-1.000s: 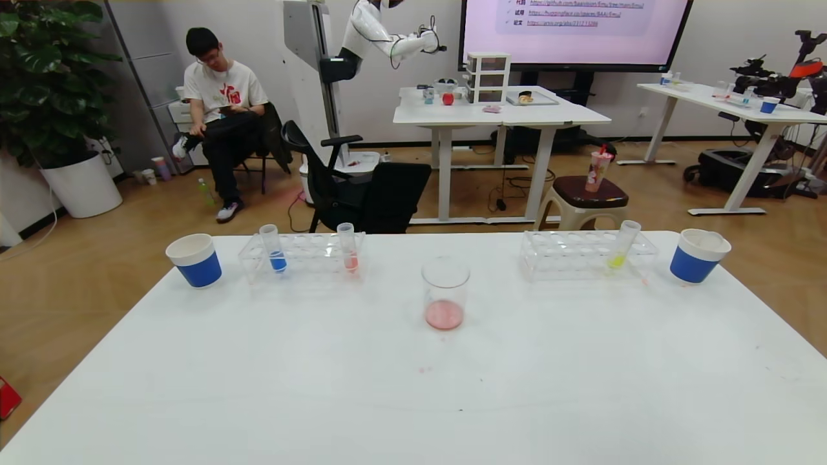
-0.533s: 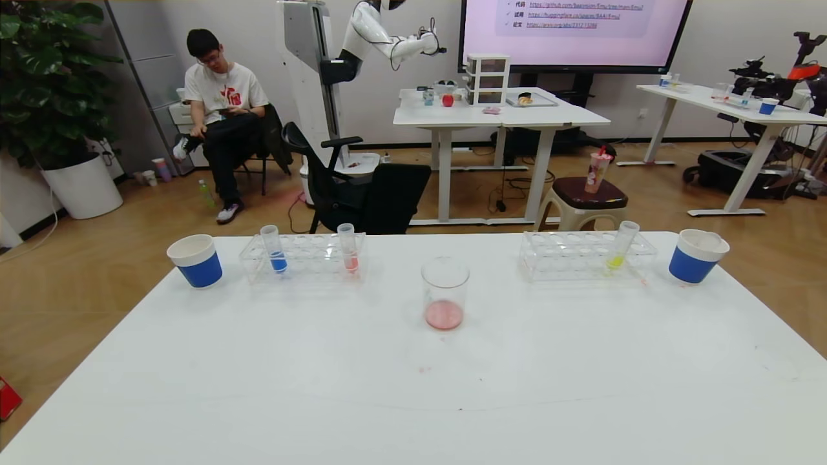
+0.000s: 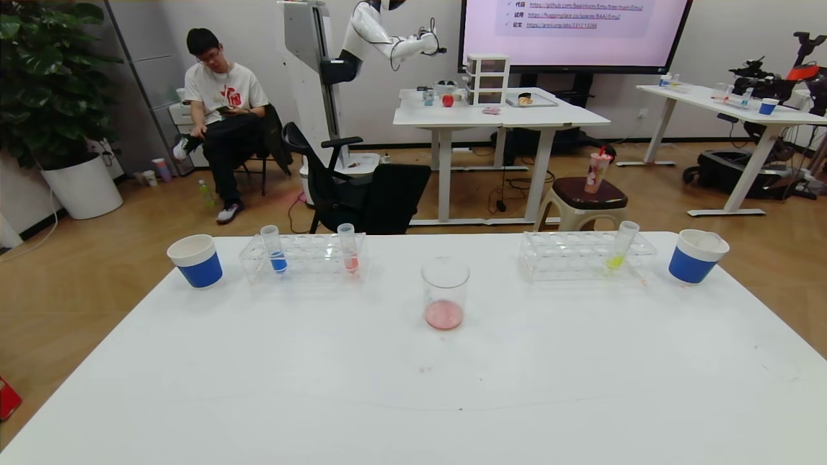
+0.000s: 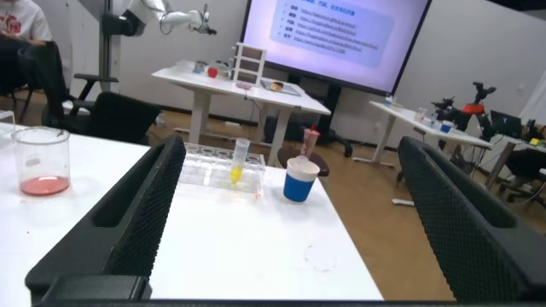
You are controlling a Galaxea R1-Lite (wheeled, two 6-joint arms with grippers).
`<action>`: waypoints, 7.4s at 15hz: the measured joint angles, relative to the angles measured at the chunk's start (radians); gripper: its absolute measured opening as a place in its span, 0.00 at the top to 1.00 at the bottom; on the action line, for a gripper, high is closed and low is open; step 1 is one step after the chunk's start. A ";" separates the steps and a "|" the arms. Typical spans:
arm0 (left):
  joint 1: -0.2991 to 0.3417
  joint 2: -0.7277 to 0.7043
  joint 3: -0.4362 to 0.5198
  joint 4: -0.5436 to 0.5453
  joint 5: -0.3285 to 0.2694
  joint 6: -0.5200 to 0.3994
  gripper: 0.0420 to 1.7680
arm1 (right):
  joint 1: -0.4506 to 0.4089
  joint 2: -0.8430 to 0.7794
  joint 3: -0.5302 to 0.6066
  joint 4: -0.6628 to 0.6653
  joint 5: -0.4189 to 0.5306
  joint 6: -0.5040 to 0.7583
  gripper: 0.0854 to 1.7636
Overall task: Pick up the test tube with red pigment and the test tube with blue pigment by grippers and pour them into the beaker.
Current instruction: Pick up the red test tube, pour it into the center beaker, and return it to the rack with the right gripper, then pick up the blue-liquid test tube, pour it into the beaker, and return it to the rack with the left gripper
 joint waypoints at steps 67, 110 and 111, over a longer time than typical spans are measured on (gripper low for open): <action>-0.051 2.363 -0.931 -1.463 0.124 -0.043 0.01 | -0.002 -0.034 0.400 -0.029 0.073 0.152 0.02; -0.253 1.965 -1.131 -0.899 0.015 -0.003 0.73 | -0.002 -0.034 0.400 -0.029 0.073 0.152 0.02; -0.288 1.954 -1.163 -0.868 0.010 0.010 0.73 | -0.002 -0.034 0.400 -0.029 0.073 0.152 0.02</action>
